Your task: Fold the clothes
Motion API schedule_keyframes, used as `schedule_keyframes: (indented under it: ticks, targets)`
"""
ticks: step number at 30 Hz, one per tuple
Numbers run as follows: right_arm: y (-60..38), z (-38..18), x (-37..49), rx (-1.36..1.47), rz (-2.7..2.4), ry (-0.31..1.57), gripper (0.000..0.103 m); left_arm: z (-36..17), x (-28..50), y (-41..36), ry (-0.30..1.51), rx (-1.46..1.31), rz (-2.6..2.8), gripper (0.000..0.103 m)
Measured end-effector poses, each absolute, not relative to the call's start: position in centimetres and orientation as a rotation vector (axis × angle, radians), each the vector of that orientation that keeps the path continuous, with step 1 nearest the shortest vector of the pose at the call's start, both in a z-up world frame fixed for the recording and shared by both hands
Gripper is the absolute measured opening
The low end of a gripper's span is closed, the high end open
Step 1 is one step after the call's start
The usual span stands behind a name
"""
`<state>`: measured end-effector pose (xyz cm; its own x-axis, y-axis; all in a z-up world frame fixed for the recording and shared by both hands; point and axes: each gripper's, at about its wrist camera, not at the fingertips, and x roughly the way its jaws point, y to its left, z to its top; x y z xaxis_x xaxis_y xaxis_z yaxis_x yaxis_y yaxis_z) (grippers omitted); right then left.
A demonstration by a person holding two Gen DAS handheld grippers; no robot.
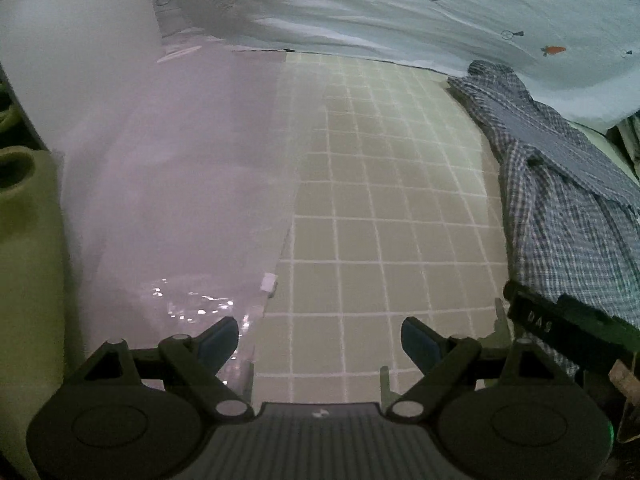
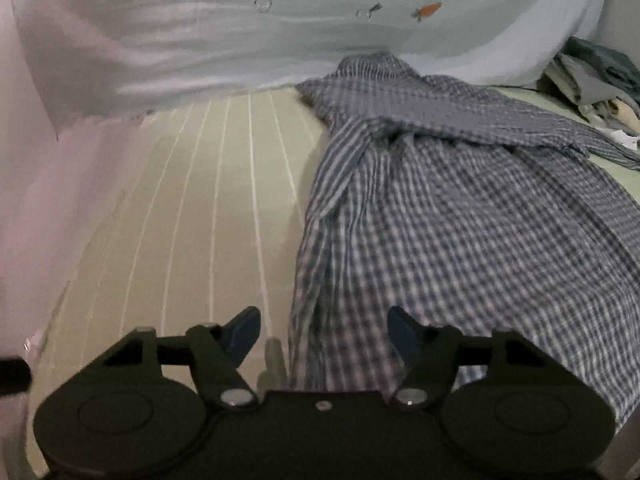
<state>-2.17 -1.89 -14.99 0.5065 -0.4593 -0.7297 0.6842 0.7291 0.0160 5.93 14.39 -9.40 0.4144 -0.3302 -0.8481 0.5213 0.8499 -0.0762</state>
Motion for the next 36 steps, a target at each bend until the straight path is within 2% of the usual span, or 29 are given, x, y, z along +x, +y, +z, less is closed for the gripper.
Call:
schedule_keyframes:
  ticks: [2, 4, 7, 9, 20, 29, 35, 36]
  targets:
    - [-2.0, -15.4, -2.2, 0.339, -0.688, 0.789, 0.050, -9.5, 6.3, 14.8, 1.014, 0.197, -0.532, 0.089]
    - [-2.2, -15.5, -2.3, 0.356, -0.652, 0.796, 0.024, -9.6, 6.6, 15.1, 1.020, 0.180, -0.525, 0.089]
    - [-2.8, -15.4, -2.8, 0.380, -0.584, 0.790, 0.009, -9.6, 6.9, 15.0, 1.021, 0.165, -0.522, 0.089]
    - [-3.3, -14.9, -3.2, 0.388, -0.557, 0.778, 0.003, -9.6, 6.8, 14.3, 1.022, 0.157, -0.531, 0.089]
    - [-10.3, -9.2, -11.9, 0.458, -0.630, 0.618, 0.002, -9.5, 4.9, 9.2, 1.025, 0.138, -0.594, 0.089]
    - [-21.0, -13.0, -16.8, 0.452, -0.681, 0.746, 0.005, -10.1, 0.9, 2.6, 1.045, 0.181, -0.550, 0.089]
    - [-22.7, -15.1, -16.1, 0.352, -0.528, 0.874, 0.021, -10.4, -2.0, -2.7, 1.060, 0.211, -0.496, 0.089]
    - [-23.0, -14.8, -16.1, 0.341, -0.490, 0.883, 0.032, -10.5, -2.4, -3.7, 1.058, 0.213, -0.487, 0.089]
